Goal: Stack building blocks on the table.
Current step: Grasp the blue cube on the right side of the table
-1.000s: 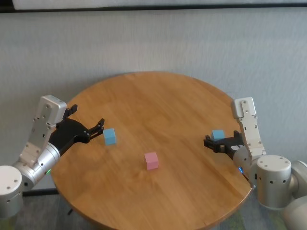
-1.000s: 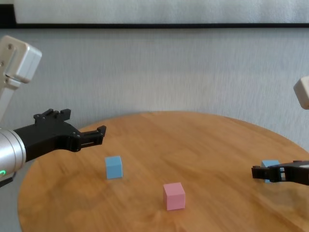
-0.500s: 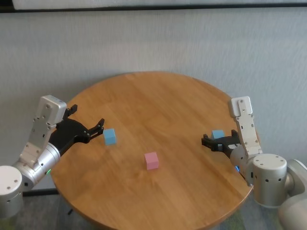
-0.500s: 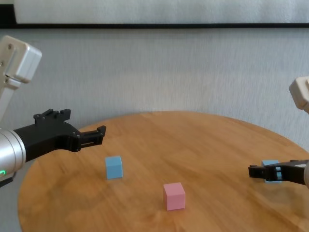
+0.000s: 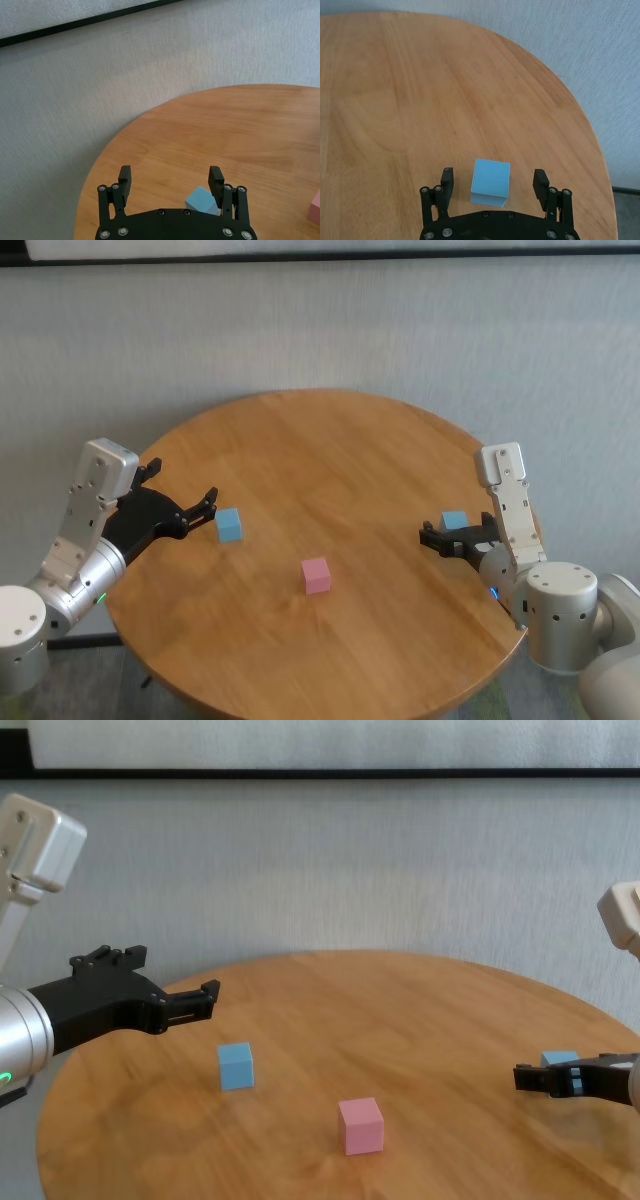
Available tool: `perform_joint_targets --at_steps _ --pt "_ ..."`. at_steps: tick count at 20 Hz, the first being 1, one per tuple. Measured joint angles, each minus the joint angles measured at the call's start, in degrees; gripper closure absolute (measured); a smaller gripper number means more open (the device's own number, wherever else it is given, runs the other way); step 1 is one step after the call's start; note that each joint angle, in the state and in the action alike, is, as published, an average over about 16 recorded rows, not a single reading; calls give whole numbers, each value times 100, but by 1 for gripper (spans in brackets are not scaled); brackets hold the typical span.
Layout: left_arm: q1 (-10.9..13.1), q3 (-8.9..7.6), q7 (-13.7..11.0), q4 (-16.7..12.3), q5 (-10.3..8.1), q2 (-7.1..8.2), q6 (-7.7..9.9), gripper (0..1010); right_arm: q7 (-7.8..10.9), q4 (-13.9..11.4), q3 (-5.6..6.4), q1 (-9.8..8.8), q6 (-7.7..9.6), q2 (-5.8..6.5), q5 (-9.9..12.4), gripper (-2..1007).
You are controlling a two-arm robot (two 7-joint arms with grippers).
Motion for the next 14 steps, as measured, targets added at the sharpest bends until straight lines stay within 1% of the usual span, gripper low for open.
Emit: perform_joint_targets --at_steps 4,7,10,14 --pt "0 0 0 0 0 0 0 10 0 -2 1 -2 0 1 0 73" --pt "0 0 0 0 0 0 0 10 -3 -5 1 -4 -3 2 2 142" --pt "0 0 0 0 0 0 0 10 -7 -9 0 -6 -6 3 4 229" --pt "0 0 0 0 0 0 0 10 -10 -14 -1 -7 -8 5 6 371"
